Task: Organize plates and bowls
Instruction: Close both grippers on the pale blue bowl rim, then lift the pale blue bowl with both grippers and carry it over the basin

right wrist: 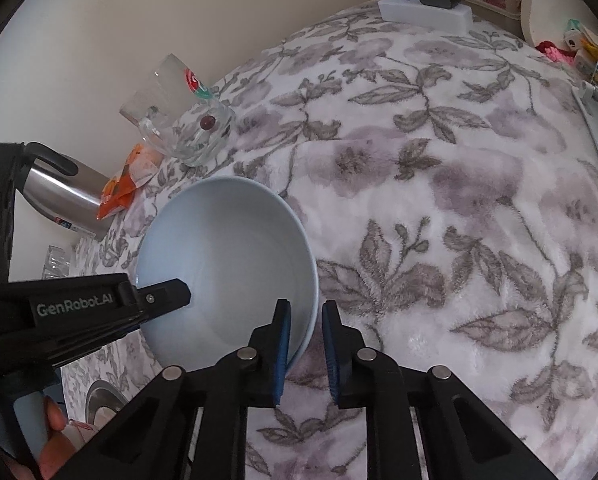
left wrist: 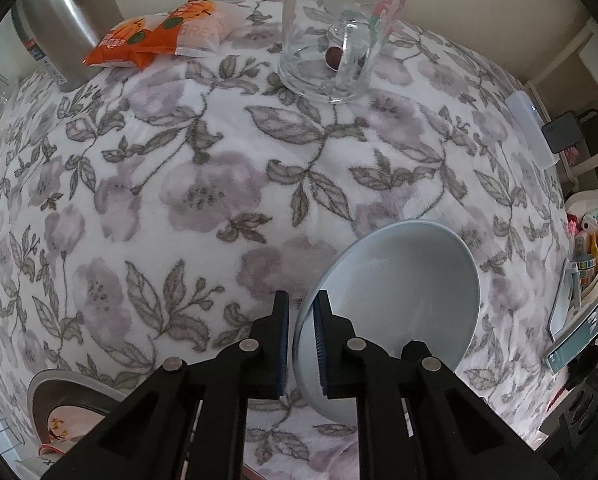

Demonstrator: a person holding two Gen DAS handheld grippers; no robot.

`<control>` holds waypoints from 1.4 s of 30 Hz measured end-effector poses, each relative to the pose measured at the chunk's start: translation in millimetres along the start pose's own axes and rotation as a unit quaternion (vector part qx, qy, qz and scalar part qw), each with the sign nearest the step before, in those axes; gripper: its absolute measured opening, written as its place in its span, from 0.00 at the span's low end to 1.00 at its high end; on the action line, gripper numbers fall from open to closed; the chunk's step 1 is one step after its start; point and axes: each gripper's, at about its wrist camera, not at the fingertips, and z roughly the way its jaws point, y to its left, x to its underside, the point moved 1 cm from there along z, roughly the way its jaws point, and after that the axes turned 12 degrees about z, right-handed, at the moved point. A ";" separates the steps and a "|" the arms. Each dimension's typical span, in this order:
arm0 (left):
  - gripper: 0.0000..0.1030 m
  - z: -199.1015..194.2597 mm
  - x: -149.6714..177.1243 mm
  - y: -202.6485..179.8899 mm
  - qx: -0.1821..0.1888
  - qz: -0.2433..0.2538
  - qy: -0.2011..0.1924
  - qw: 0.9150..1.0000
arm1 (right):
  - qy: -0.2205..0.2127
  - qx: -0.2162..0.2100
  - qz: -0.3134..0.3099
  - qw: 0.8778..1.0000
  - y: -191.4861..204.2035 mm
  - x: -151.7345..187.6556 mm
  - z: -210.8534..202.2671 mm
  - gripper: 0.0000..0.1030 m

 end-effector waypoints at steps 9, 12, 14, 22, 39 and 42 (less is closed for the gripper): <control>0.12 2.7 -1.6 -2.6 0.010 0.002 0.003 1.000 | -0.002 0.002 -0.009 1.000 2.6 0.0 -3.6 0.12; 0.12 0.3 1.1 -1.1 0.015 0.001 0.005 1.000 | -0.003 0.002 -0.009 1.000 2.9 -0.2 -8.1 0.12; 0.12 -2.3 4.1 -0.5 0.018 0.001 0.004 1.000 | -0.006 0.000 -0.010 1.000 3.9 -0.2 -14.0 0.12; 0.12 -31.6 20.7 5.5 0.035 0.003 -0.014 0.999 | -0.020 -0.009 -0.018 1.000 12.5 1.6 -44.3 0.12; 0.12 -98.1 63.3 21.5 0.092 -0.008 -0.075 0.993 | -0.058 -0.004 -0.077 0.995 45.9 34.6 -111.9 0.12; 0.12 -109.4 73.6 30.3 0.102 -0.015 -0.089 0.991 | -0.065 -0.003 -0.088 0.994 55.2 42.8 -121.6 0.12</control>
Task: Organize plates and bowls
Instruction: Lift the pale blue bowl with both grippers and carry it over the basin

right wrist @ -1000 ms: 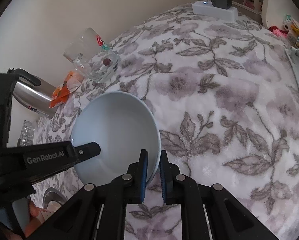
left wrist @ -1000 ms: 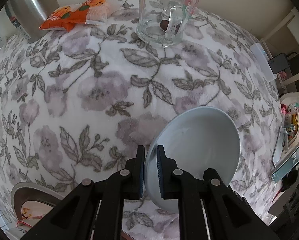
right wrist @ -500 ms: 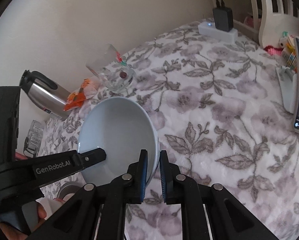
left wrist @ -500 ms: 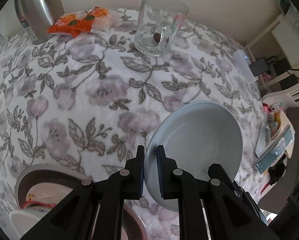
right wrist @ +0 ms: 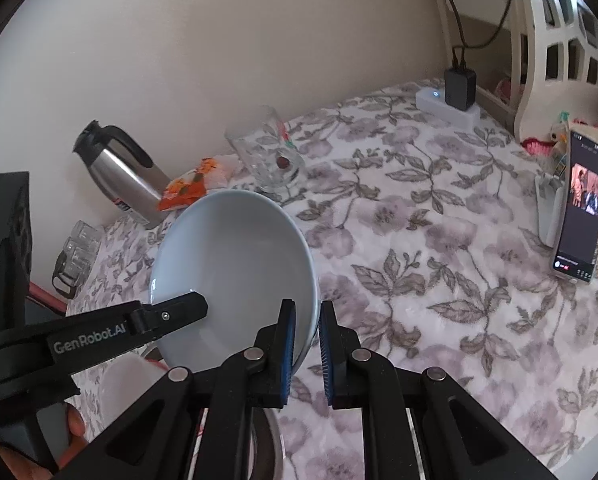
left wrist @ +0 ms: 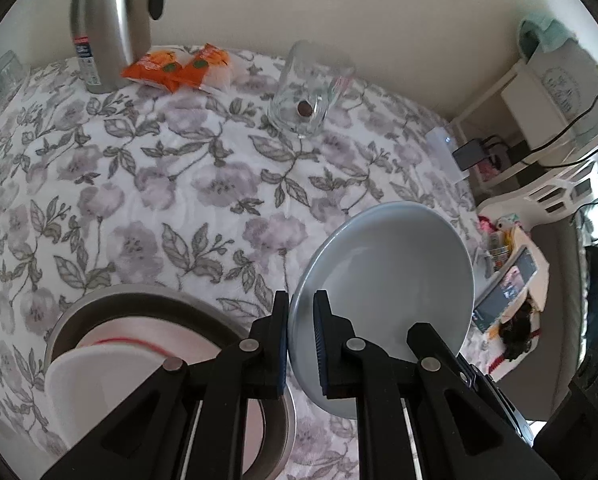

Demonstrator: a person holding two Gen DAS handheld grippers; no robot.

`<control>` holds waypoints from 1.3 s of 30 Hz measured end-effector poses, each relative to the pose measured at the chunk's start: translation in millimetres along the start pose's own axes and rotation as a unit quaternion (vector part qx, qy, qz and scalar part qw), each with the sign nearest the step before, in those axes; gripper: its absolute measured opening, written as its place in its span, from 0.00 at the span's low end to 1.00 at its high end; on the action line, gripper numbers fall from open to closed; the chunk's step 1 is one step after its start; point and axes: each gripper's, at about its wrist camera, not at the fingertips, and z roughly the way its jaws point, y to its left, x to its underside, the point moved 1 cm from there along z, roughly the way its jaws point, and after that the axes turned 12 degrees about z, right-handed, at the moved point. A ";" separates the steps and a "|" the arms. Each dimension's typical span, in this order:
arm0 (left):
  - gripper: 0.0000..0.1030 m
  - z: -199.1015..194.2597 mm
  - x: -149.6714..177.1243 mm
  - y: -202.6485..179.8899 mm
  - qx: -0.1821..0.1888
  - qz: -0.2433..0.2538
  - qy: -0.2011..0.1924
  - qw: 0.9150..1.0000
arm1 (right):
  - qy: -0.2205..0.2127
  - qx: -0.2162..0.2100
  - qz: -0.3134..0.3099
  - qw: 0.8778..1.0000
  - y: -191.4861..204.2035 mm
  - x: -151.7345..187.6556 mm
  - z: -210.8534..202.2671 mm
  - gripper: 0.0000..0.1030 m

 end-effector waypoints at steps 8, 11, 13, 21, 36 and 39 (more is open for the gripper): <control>0.12 -34.7 26.8 26.7 0.022 -0.030 -0.041 0.998 | -0.006 -0.016 -0.033 0.999 29.0 20.0 -20.5 0.12; 0.12 -50.6 37.0 33.9 0.022 -0.031 -0.063 0.997 | -0.009 -0.024 -0.043 0.999 38.8 29.0 -28.1 0.12; 0.12 -60.7 43.4 37.5 0.020 -0.029 -0.077 0.996 | -0.014 -0.027 -0.051 0.998 45.4 34.3 -33.4 0.12; 0.12 -91.8 67.5 54.8 0.019 -0.034 -0.117 0.992 | -0.023 -0.041 -0.078 0.996 67.0 57.4 -48.4 0.12; 0.12 -124.1 110.2 92.6 0.019 -0.057 -0.161 0.985 | -0.020 -0.049 -0.127 0.990 100.0 95.6 -53.3 0.12; 0.12 -126.2 118.8 100.6 0.019 -0.064 -0.165 0.984 | -0.017 -0.050 -0.138 0.989 106.7 103.1 -52.4 0.12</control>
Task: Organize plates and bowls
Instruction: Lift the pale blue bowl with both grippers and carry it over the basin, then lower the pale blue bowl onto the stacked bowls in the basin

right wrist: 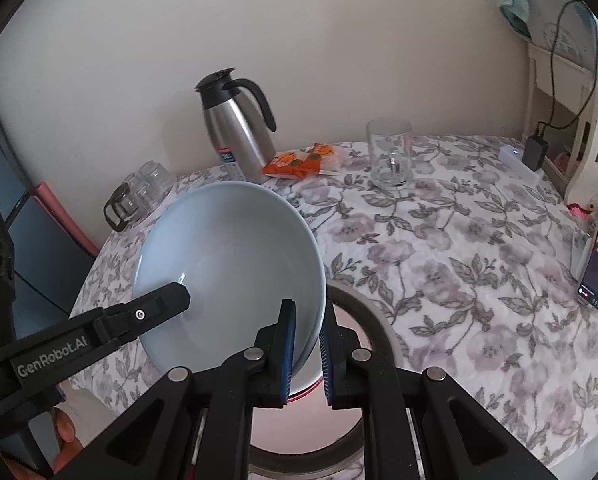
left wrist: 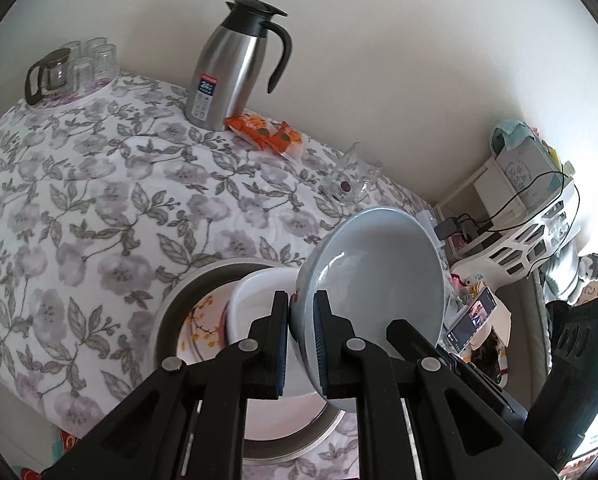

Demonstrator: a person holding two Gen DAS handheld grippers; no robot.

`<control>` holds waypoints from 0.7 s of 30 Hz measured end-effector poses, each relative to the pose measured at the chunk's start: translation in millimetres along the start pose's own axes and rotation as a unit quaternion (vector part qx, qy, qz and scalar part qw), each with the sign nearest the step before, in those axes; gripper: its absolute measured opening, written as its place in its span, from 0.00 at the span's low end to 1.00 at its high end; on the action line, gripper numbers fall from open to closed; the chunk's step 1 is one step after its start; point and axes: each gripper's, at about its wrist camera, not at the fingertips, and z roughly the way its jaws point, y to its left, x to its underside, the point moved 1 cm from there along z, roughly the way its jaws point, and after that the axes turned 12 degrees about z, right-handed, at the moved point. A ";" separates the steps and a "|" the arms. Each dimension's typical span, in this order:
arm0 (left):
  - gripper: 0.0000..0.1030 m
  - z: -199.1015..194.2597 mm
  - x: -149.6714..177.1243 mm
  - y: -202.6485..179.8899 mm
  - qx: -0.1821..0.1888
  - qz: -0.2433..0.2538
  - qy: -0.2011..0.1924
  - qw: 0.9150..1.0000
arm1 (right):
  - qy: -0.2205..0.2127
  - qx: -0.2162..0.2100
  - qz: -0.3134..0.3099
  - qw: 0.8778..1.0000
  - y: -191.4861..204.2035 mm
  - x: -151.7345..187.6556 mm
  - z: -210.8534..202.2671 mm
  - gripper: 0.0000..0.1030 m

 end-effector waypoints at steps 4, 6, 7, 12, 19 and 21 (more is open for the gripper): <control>0.12 -3.0 8.0 11.9 -0.001 -0.009 -0.001 1.000 | 0.011 0.000 -0.010 1.000 7.7 7.7 6.0 0.12; 0.12 -2.0 11.2 17.0 -0.001 -0.013 0.003 1.000 | 0.016 0.002 -0.014 1.000 10.7 9.7 8.9 0.12; 0.12 -0.8 12.4 19.3 0.000 -0.016 0.005 1.000 | 0.017 0.003 -0.017 1.000 12.5 10.5 10.3 0.12; 0.12 6.8 16.4 28.1 0.006 -0.027 0.018 0.999 | 0.035 0.007 -0.018 0.999 13.1 13.1 20.9 0.12; 0.12 21.0 19.1 33.3 0.005 -0.035 0.036 0.999 | 0.058 0.018 -0.012 0.998 7.4 15.7 38.7 0.14; 0.12 24.1 20.0 35.5 0.007 -0.039 0.040 0.998 | 0.061 0.017 -0.009 0.998 6.4 15.6 40.9 0.15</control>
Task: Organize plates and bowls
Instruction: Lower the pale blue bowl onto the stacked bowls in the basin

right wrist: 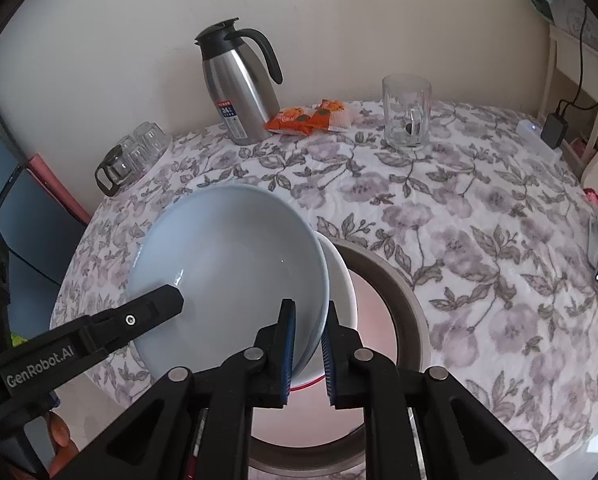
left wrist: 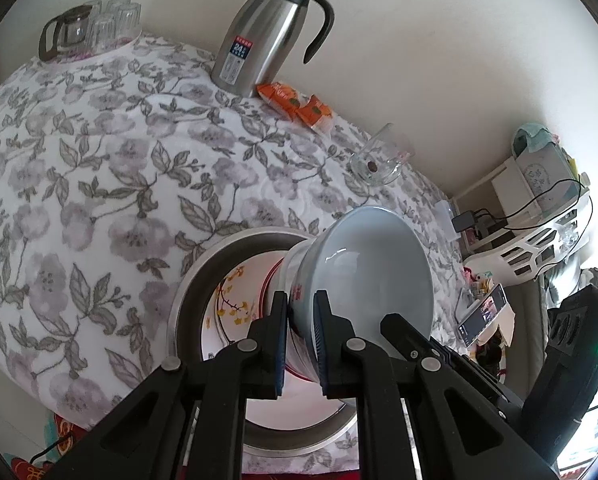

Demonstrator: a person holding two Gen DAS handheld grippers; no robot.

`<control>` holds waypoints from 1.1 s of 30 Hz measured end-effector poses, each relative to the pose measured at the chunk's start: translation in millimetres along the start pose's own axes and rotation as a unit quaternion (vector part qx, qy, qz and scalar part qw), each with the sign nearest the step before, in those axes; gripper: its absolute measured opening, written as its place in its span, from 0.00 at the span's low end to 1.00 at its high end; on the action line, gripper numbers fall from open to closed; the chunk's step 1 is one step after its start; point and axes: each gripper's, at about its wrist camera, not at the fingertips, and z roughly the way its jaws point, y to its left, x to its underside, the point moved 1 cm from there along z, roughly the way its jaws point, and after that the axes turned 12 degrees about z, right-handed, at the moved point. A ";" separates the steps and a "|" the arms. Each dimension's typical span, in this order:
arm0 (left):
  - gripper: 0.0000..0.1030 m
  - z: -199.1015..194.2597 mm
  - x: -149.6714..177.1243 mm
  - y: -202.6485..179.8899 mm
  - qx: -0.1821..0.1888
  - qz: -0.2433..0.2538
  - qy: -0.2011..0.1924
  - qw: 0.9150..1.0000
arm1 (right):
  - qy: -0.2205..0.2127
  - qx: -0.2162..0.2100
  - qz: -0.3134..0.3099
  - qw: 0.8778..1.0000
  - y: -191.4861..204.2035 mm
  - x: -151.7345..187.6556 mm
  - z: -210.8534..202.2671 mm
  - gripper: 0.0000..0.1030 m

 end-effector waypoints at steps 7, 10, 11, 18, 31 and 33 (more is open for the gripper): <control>0.12 11.8 0.7 1.2 0.005 -0.007 0.016 1.000 | 0.003 0.013 0.005 1.000 -3.0 -0.8 5.6 0.15; 0.13 14.5 0.3 1.3 0.005 -0.008 0.019 1.000 | 0.001 0.019 0.004 1.000 -3.6 -1.4 5.9 0.15; 0.13 14.6 0.0 1.3 0.004 -0.008 0.018 1.000 | 0.001 0.020 0.004 1.000 -3.7 -1.6 6.1 0.15; 0.14 16.2 -1.9 1.8 0.004 -0.012 0.018 1.000 | -0.001 0.016 0.007 1.000 -5.5 -2.5 6.3 0.15; 0.14 11.6 -3.9 -1.2 0.008 -0.002 0.007 1.000 | -0.013 0.022 0.011 1.000 -8.8 -6.2 3.3 0.15; 0.14 12.1 -3.3 -1.9 0.006 0.001 0.007 1.000 | -0.012 0.024 0.010 1.000 -8.6 -5.8 3.4 0.15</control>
